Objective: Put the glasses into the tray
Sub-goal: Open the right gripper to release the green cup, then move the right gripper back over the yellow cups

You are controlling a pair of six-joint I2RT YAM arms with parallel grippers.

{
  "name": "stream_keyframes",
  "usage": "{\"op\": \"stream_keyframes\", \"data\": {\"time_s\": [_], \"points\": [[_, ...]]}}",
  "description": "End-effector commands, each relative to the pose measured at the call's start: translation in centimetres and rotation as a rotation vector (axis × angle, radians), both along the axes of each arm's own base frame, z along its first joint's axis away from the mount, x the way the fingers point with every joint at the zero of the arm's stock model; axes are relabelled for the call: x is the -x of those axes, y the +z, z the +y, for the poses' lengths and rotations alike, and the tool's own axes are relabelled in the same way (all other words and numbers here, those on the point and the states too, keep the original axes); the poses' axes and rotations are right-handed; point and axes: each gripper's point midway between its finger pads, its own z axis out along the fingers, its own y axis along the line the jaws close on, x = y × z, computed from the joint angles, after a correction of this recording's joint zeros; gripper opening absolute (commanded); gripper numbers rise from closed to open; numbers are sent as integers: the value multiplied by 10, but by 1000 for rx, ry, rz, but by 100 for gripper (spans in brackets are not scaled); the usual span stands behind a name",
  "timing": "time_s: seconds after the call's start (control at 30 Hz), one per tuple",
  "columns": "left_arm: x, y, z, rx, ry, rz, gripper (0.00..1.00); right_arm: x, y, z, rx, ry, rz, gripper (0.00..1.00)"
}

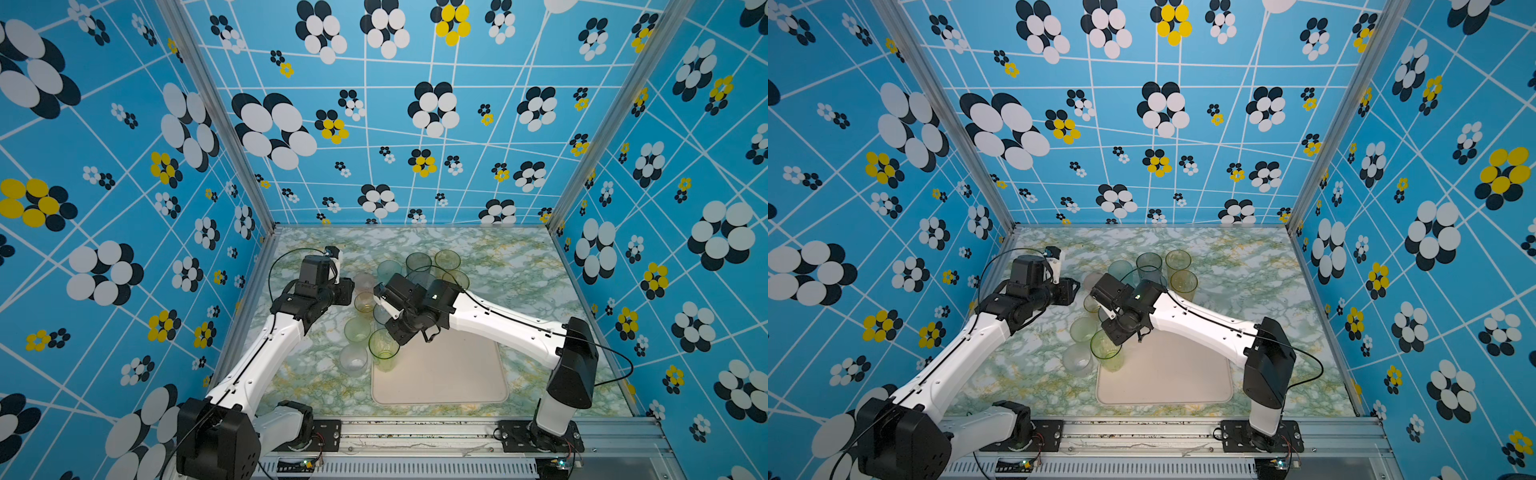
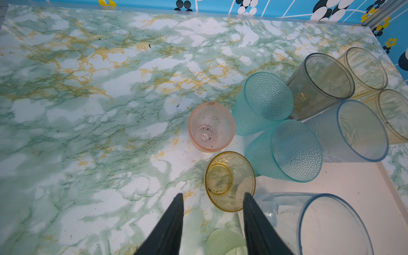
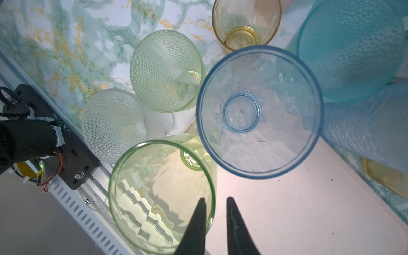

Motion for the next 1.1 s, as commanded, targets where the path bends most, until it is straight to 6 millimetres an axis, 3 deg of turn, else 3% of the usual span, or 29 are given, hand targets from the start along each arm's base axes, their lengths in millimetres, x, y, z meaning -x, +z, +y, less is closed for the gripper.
{"op": "stream_keyframes", "data": {"time_s": [0.0, 0.23, 0.37, 0.5, 0.6, 0.8, 0.93, 1.07], "points": [[-1, 6, 2, -5, -8, -9, 45, 2, 12, -10, -13, -21, -20, 20], [0, 7, 5, -20, 5, -17, 44, -5, 30, -30, -16, -70, -95, 23], [1, 8, 8, -30, 14, -24, 44, -34, 53, -62, -17, -198, -190, 26], [2, 9, 9, -34, 21, -33, 44, -72, 64, -109, -32, -372, -220, 27], [2, 8, 9, -38, 24, -38, 44, -98, 66, -145, -21, -475, -228, 28], [1, 4, 11, -49, 30, -51, 44, -132, 61, -197, -3, -610, -204, 28], [0, 0, 12, -61, 30, -45, 44, -146, 47, -218, 1, -660, -147, 28], [-2, -1, 12, -62, 30, -43, 44, -154, 33, -221, 9, -657, -96, 27]]}}
